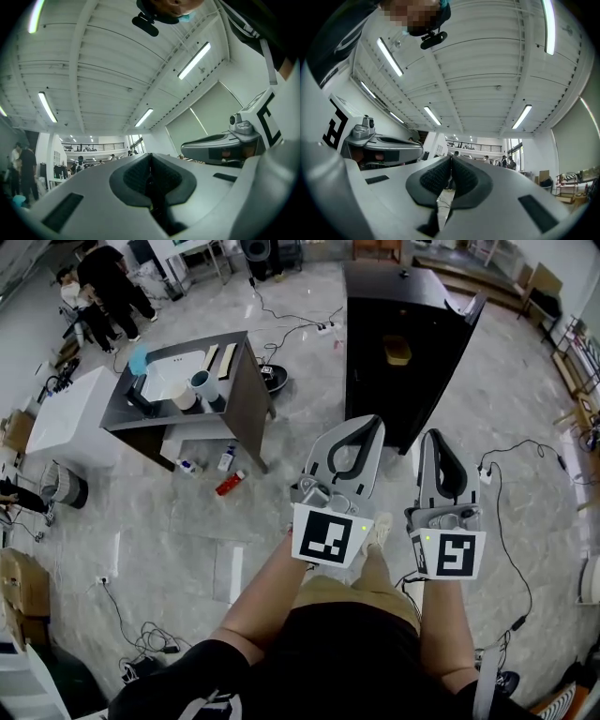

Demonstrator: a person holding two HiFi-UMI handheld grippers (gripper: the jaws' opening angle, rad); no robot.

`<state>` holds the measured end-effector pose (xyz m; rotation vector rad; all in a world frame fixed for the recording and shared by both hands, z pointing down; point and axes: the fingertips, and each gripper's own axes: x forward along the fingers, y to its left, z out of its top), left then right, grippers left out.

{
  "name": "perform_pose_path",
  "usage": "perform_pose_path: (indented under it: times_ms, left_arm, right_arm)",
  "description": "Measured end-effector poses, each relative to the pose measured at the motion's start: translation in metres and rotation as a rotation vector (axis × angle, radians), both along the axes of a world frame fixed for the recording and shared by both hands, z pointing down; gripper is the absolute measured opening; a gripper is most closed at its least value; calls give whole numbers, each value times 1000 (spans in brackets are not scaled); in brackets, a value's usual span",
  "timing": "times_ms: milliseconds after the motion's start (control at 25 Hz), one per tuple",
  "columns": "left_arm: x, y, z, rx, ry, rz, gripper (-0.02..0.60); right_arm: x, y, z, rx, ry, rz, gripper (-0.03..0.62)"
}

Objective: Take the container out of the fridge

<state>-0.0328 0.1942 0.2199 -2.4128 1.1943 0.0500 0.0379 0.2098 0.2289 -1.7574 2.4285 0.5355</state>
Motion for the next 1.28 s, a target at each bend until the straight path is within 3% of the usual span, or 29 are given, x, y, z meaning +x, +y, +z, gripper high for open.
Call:
perform_pose_path:
  times_ms: [360,560,920,1280]
  left_arm:
    - [48,-120,20,-41,-9,-5,25]
    - [79,-208,26,-61,-10,-19,25]
    - [131,-354,49,-127,-13,-45,25]
    - [162,-434,76,-177,-44,-80,25]
  right_arm:
    - [40,-117,6,-8,14,-24,37]
    - [66,-204,11,-20,82,-49,37]
    - [104,-353,17,-57,15,-121,37]
    - [127,-436,63,-152,93,-165,37]
